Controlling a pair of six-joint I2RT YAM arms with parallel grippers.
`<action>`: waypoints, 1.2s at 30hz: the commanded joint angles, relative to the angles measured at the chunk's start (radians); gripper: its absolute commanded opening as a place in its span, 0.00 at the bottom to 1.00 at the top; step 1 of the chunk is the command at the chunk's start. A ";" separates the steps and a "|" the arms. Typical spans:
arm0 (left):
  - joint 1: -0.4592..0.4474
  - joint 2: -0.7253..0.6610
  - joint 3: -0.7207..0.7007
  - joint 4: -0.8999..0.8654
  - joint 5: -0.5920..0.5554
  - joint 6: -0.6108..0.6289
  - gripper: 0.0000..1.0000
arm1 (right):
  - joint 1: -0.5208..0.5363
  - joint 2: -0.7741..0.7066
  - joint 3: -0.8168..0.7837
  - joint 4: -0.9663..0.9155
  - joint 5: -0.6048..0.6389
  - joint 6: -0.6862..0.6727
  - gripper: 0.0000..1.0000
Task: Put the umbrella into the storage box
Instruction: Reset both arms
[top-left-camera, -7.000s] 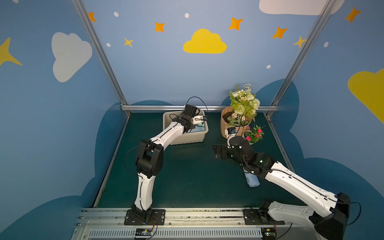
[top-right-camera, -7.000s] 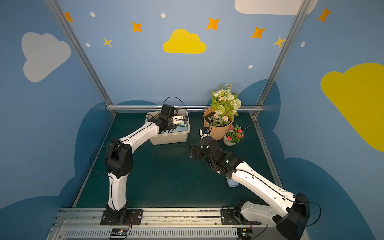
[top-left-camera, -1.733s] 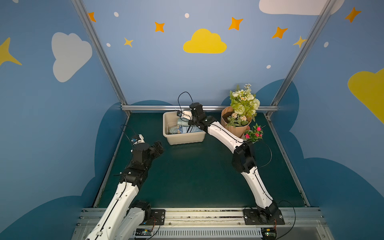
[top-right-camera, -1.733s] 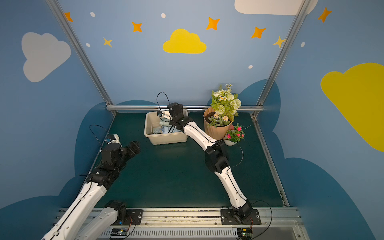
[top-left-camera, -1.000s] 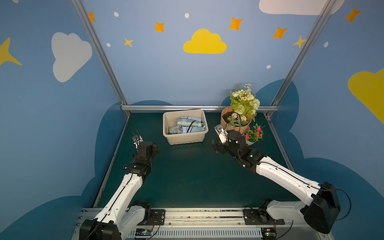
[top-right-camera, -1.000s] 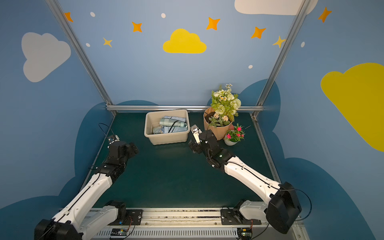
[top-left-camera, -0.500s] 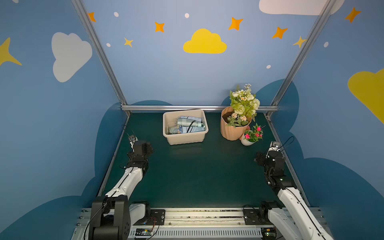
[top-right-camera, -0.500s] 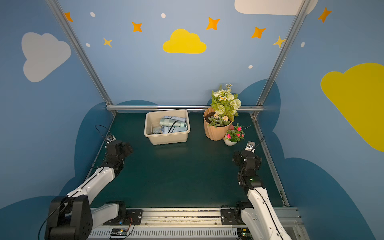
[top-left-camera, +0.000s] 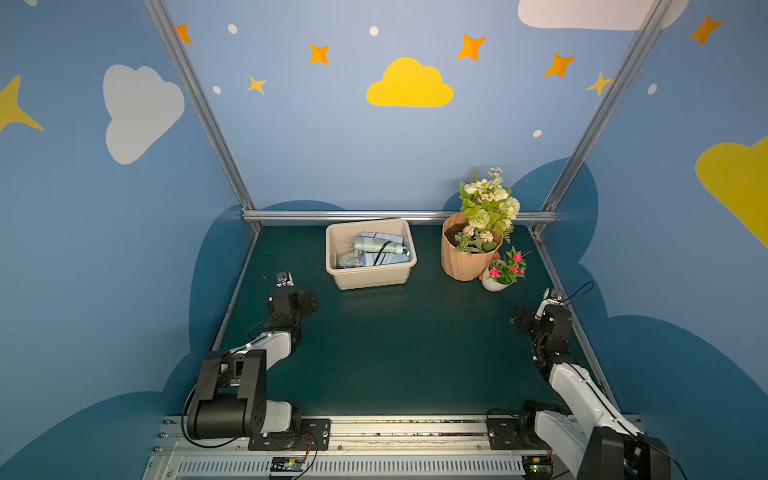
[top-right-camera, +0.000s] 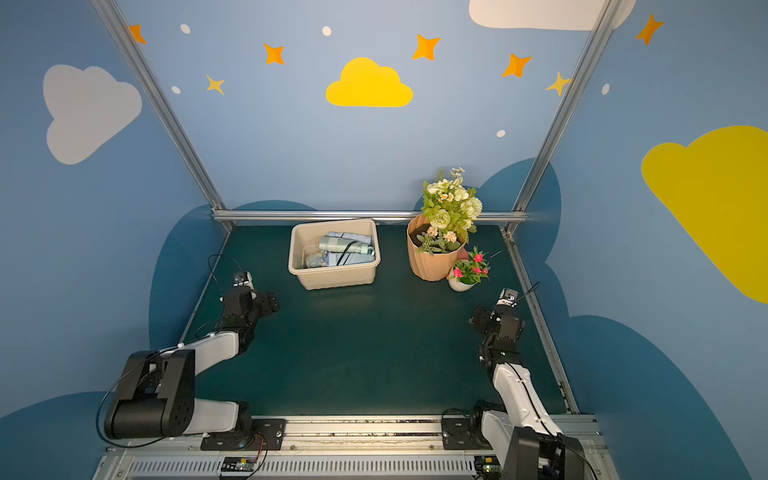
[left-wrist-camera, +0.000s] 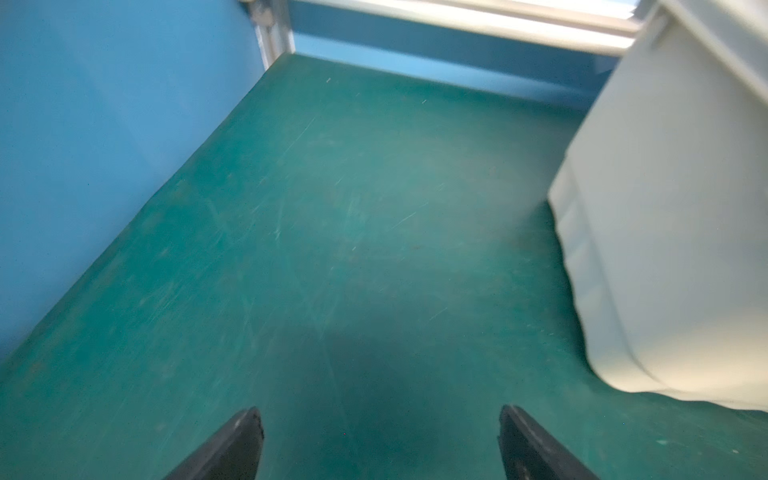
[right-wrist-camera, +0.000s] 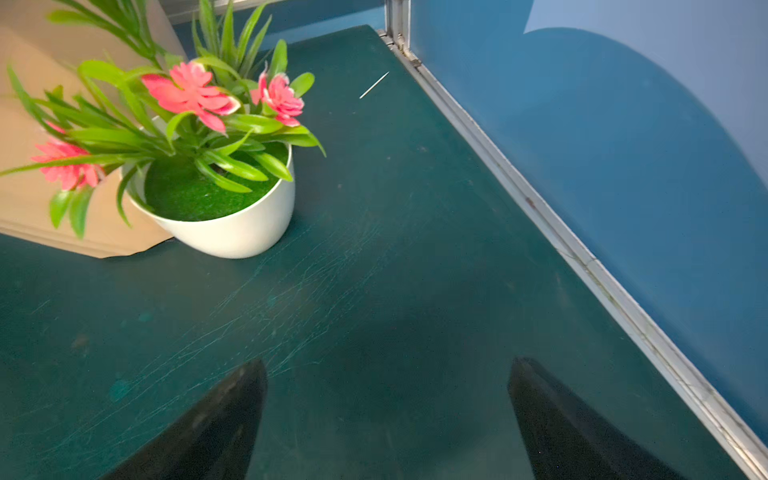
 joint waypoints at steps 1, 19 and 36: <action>0.000 0.031 -0.002 0.116 0.081 0.058 0.94 | -0.001 0.057 0.001 0.152 -0.085 0.012 0.96; -0.015 0.135 -0.038 0.278 0.252 0.156 1.00 | 0.112 0.454 0.066 0.518 -0.256 -0.167 0.96; -0.053 0.137 -0.048 0.299 0.162 0.165 1.00 | 0.109 0.468 0.128 0.392 -0.202 -0.143 0.98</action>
